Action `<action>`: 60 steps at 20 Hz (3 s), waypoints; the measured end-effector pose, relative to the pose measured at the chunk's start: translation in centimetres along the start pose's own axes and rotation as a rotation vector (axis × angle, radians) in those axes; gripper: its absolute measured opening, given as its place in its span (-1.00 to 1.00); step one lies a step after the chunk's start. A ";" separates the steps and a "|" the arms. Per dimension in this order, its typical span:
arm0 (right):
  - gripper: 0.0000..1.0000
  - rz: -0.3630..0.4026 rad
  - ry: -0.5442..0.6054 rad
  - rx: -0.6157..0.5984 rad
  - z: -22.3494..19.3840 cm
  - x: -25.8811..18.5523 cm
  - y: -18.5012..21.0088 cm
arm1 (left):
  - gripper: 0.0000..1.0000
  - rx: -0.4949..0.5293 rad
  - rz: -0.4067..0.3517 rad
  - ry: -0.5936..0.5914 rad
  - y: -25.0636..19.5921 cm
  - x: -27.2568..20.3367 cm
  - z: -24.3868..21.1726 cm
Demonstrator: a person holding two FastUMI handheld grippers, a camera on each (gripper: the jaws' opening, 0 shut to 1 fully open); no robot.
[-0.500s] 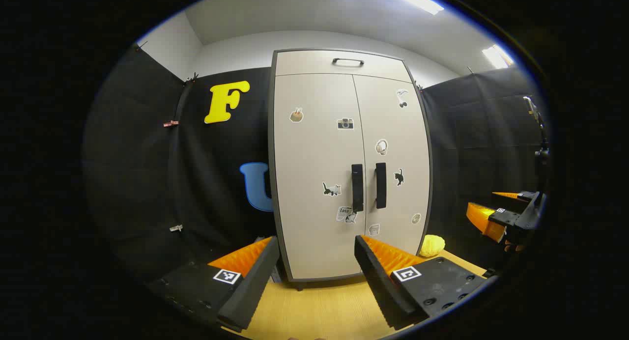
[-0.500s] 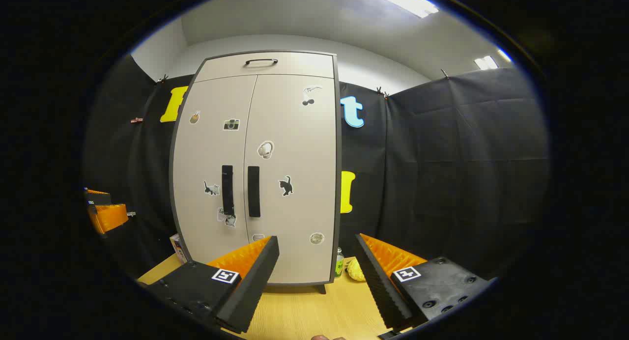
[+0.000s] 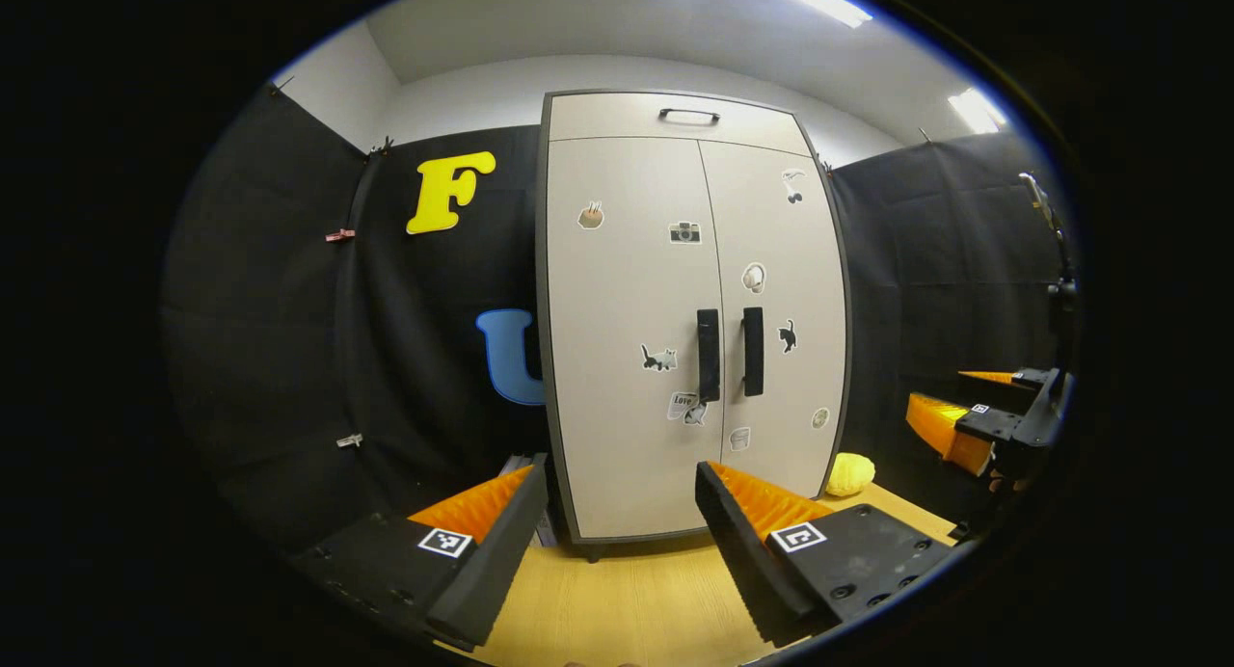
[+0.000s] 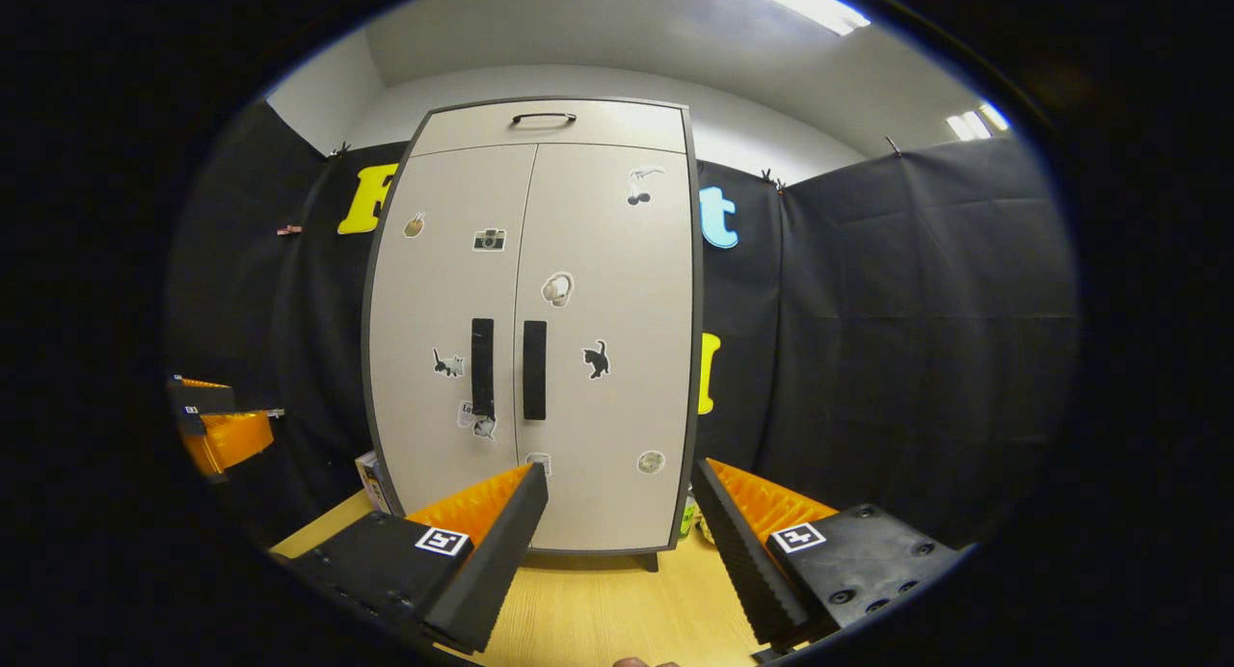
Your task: Open the right door of the double-door shoe cabinet with the right hand, and open the left door with the left hand.
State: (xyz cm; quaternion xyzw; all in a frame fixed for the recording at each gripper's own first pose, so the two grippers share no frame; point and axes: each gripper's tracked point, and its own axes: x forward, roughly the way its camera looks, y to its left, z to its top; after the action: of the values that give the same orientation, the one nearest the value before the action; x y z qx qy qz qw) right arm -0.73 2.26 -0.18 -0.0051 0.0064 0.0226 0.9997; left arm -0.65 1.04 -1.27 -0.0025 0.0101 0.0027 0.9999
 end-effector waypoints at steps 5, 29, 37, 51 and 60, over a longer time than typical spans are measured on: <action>0.96 0.012 0.005 0.009 0.1 0.8 0.4 | 0.93 -0.002 0.001 0.002 -0.1 0.6 0.0; 0.96 0.057 0.025 0.078 0.5 10.8 -4.4 | 0.93 -0.044 -0.055 -0.015 -8.7 17.7 5.4; 0.97 0.192 0.036 0.131 2.6 16.0 1.6 | 0.93 -0.067 -0.003 0.015 -6.9 17.2 3.1; 0.97 0.259 0.110 0.082 0.4 25.2 10.7 | 0.94 -0.080 0.217 0.074 3.0 9.3 -1.6; 0.54 0.237 0.160 0.125 -0.4 26.8 12.0 | 0.94 -0.119 0.283 0.134 4.8 5.5 -4.2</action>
State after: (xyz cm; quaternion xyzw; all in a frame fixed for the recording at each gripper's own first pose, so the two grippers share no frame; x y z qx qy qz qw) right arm 25.46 15.47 -1.06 0.0560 0.0878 0.1394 0.9847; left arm 4.73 5.84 -5.62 -0.0606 0.0771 0.1441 0.9847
